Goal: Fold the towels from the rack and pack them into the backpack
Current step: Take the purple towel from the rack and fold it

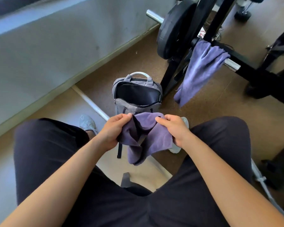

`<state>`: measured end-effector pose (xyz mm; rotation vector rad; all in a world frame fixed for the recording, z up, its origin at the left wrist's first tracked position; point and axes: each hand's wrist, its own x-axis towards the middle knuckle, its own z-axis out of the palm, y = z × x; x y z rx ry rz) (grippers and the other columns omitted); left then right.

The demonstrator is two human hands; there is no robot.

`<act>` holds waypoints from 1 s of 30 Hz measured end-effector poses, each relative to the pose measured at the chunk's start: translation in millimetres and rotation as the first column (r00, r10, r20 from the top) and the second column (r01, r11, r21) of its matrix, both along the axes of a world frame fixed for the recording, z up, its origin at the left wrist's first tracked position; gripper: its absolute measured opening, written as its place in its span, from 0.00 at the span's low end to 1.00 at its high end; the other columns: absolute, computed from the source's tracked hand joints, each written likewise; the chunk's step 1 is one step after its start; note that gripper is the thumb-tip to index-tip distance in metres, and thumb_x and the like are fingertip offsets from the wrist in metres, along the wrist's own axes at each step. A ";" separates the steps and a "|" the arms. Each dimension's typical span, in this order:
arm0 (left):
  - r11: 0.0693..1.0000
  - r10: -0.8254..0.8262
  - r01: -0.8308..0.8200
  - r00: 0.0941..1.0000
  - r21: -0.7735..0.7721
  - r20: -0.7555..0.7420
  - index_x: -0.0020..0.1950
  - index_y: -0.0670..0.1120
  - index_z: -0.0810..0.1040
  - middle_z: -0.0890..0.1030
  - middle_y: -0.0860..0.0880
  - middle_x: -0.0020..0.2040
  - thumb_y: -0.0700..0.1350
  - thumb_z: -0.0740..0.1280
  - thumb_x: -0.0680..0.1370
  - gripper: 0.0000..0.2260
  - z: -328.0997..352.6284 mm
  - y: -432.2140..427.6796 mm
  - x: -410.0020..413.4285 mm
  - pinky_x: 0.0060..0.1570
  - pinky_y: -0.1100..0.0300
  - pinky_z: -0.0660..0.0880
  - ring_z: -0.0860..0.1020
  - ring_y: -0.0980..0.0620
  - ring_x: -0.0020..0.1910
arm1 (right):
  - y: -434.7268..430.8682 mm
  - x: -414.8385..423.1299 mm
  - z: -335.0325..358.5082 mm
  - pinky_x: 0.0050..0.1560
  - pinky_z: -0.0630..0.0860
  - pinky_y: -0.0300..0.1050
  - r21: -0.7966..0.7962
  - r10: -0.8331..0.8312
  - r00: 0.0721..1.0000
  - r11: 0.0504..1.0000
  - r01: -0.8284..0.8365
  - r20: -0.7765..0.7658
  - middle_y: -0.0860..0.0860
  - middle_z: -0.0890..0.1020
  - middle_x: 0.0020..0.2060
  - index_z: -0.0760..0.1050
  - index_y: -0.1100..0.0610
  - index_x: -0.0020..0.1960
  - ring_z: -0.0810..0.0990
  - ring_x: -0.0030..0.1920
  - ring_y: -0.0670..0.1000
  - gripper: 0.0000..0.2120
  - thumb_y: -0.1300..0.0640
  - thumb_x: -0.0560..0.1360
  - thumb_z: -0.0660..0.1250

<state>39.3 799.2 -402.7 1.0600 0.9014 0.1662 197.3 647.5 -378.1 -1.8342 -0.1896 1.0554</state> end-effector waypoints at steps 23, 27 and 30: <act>0.993 -0.108 0.117 0.935 -0.007 0.336 0.59 0.42 0.83 0.87 0.42 0.56 0.27 0.67 0.77 0.16 -14.2 -7.5 5.6 0.50 0.61 0.79 0.85 0.50 0.51 | 16.5 -21.4 -10.6 0.53 0.82 0.42 0.421 -0.048 0.970 0.895 0.147 -0.238 0.56 0.85 0.49 0.79 0.61 0.56 0.84 0.52 0.54 0.17 0.77 0.77 0.60; 0.994 -0.114 0.107 0.939 0.038 0.326 0.63 0.42 0.82 0.86 0.43 0.58 0.30 0.65 0.81 0.15 -12.2 -9.8 6.1 0.50 0.62 0.80 0.85 0.51 0.53 | 13.7 -26.0 -13.1 0.55 0.81 0.43 0.383 0.044 0.997 0.922 -0.064 0.061 0.55 0.86 0.53 0.78 0.57 0.61 0.85 0.55 0.51 0.21 0.75 0.73 0.70; 0.991 -0.130 0.116 0.934 0.062 0.332 0.61 0.50 0.85 0.84 0.41 0.62 0.34 0.67 0.81 0.15 -13.0 -11.0 4.8 0.66 0.47 0.76 0.81 0.42 0.63 | 11.3 -25.5 -13.2 0.57 0.83 0.48 0.315 0.055 0.959 0.938 -0.146 0.279 0.55 0.86 0.51 0.79 0.60 0.58 0.86 0.53 0.50 0.17 0.70 0.71 0.75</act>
